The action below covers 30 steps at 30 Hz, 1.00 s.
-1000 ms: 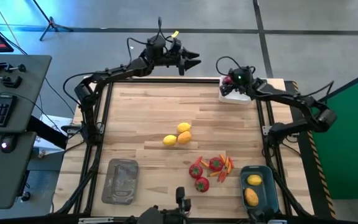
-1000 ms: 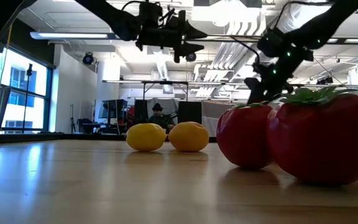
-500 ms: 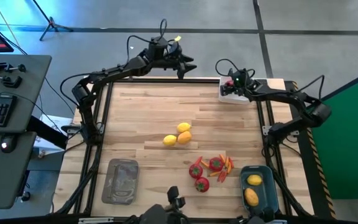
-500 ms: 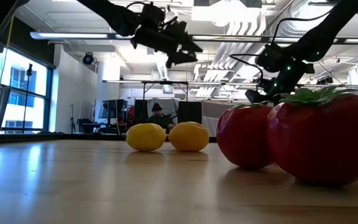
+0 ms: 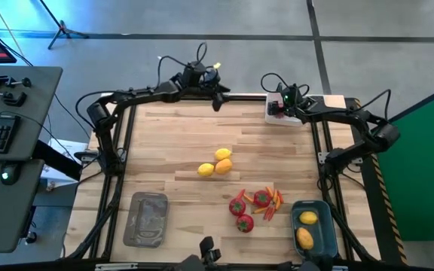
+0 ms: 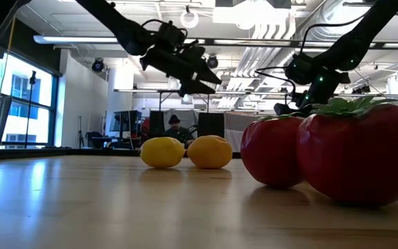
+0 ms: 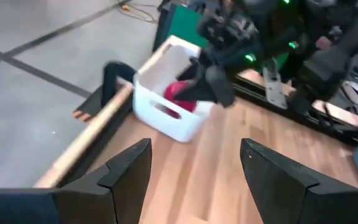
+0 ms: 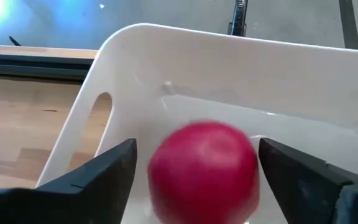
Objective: Sort produce into baskets
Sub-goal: Put the tomato into the white bin
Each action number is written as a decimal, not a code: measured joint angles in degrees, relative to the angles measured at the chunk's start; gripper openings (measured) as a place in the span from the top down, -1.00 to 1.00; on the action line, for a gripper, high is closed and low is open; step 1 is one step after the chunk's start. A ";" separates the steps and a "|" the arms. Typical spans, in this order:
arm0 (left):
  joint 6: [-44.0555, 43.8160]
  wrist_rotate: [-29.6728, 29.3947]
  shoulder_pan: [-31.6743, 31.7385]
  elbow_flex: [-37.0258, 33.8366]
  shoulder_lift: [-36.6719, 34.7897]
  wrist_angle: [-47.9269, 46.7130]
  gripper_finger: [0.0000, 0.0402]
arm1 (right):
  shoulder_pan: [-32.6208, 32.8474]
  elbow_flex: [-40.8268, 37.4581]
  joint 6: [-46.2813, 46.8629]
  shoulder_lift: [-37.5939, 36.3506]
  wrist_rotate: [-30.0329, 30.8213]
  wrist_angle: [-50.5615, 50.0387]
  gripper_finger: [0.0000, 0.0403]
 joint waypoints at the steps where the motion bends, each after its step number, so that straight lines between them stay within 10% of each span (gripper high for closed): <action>1: 0.13 0.06 -0.26 -1.02 -0.58 0.81 -0.15 | 0.06 0.00 -0.01 -0.01 -0.12 0.01 -0.64; 17: -0.49 0.90 -1.24 -25.06 -24.76 2.71 -0.15 | 6.89 21.56 -5.28 -2.80 -4.53 -34.41 -0.56; 23: -1.78 1.24 -1.24 -30.55 -33.23 0.00 -0.15 | 17.84 29.54 -0.09 -2.80 -19.30 -48.67 -0.49; 30: -1.69 1.23 -1.24 -33.79 -38.85 -5.53 -0.15 | 39.30 31.95 8.76 -2.80 -22.24 -53.43 -0.41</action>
